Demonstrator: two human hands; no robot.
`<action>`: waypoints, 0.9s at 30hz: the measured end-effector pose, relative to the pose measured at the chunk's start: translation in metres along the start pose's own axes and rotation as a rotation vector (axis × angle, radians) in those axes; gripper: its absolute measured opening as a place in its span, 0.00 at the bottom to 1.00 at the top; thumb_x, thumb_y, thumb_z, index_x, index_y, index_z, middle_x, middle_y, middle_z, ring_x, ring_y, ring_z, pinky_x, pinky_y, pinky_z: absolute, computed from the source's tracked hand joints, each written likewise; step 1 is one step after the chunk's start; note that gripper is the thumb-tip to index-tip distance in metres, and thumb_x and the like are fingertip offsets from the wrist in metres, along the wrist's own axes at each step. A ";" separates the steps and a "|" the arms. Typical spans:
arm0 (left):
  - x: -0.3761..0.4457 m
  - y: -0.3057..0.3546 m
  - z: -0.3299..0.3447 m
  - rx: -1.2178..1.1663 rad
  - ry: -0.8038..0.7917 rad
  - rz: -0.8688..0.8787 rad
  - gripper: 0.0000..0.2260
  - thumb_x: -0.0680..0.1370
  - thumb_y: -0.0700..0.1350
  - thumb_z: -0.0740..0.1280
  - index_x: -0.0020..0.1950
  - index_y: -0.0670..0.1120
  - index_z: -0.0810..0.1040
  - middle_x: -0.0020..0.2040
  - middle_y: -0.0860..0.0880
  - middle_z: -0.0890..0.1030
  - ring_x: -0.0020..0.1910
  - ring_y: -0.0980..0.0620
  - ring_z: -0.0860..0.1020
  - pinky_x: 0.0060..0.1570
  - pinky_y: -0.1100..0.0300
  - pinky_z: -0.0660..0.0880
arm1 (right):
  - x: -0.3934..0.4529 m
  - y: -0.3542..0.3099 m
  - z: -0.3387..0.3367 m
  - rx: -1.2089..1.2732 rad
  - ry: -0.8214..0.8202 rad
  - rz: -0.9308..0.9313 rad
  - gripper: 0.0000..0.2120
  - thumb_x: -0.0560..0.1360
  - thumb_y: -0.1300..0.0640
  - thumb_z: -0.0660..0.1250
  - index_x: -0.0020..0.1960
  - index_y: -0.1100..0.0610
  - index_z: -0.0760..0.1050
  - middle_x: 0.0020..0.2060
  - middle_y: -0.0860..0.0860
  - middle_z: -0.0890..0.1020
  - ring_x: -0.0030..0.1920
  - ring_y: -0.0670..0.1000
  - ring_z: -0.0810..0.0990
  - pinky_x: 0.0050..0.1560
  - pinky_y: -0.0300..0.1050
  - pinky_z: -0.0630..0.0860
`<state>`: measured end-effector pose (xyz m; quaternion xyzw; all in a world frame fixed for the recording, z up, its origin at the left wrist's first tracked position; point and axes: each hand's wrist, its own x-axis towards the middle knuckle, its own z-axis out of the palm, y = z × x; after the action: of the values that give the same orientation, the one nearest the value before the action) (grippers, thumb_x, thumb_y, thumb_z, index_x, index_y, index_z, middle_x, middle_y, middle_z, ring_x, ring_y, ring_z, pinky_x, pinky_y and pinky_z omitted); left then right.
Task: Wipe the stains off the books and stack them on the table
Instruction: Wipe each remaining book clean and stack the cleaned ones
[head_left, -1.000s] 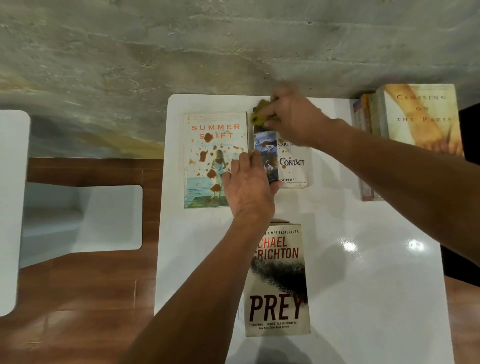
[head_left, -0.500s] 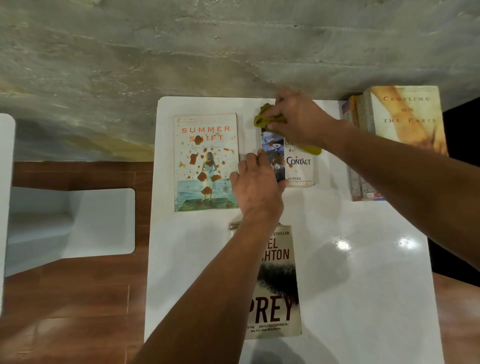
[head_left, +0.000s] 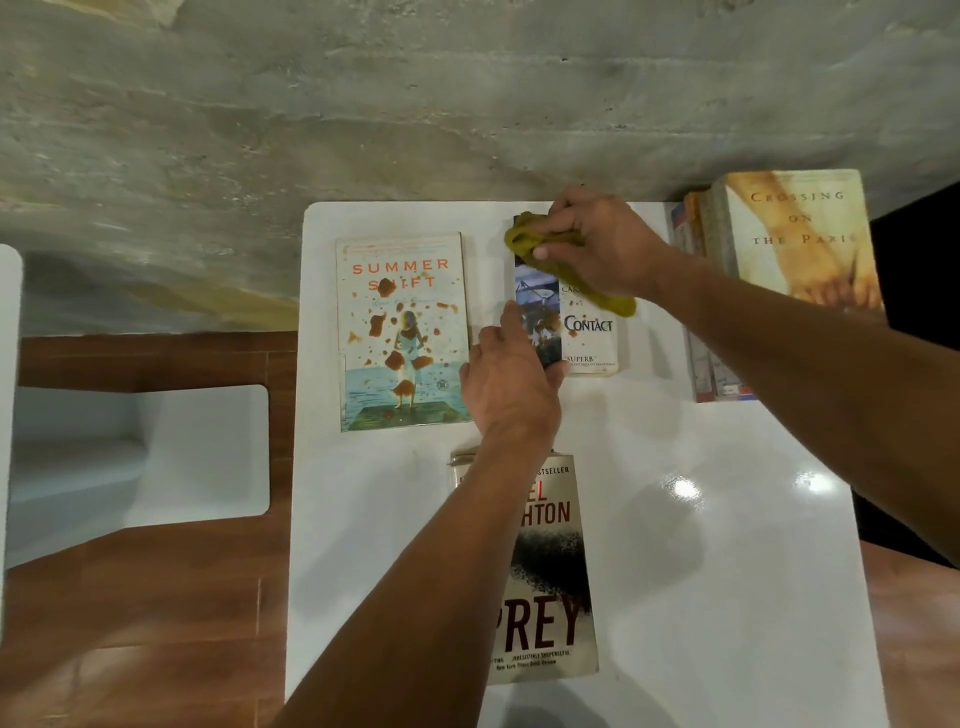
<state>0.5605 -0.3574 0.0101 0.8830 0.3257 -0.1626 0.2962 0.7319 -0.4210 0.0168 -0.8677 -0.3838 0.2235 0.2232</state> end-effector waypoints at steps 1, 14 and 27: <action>0.002 0.002 -0.003 -0.038 -0.024 -0.008 0.39 0.77 0.55 0.72 0.80 0.50 0.54 0.69 0.46 0.71 0.68 0.45 0.72 0.63 0.49 0.71 | -0.002 0.002 0.001 0.020 0.024 0.020 0.15 0.77 0.56 0.72 0.63 0.55 0.81 0.51 0.55 0.79 0.48 0.49 0.74 0.53 0.41 0.70; 0.119 0.008 -0.074 -0.210 -0.018 0.155 0.17 0.82 0.52 0.66 0.67 0.45 0.78 0.64 0.43 0.80 0.62 0.45 0.77 0.56 0.60 0.70 | -0.020 0.003 0.003 0.142 0.307 0.274 0.14 0.79 0.55 0.70 0.64 0.53 0.80 0.53 0.53 0.77 0.53 0.51 0.76 0.58 0.43 0.73; 0.151 0.021 -0.046 -0.070 -0.129 -0.099 0.39 0.68 0.71 0.72 0.62 0.40 0.73 0.55 0.47 0.77 0.54 0.49 0.77 0.46 0.59 0.71 | -0.050 0.011 0.021 -0.055 0.121 0.023 0.11 0.77 0.57 0.71 0.59 0.56 0.83 0.44 0.53 0.73 0.42 0.50 0.72 0.46 0.42 0.69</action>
<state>0.6897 -0.2690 -0.0177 0.8426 0.3546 -0.2221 0.3389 0.6966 -0.4613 0.0046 -0.8897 -0.3656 0.1627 0.2196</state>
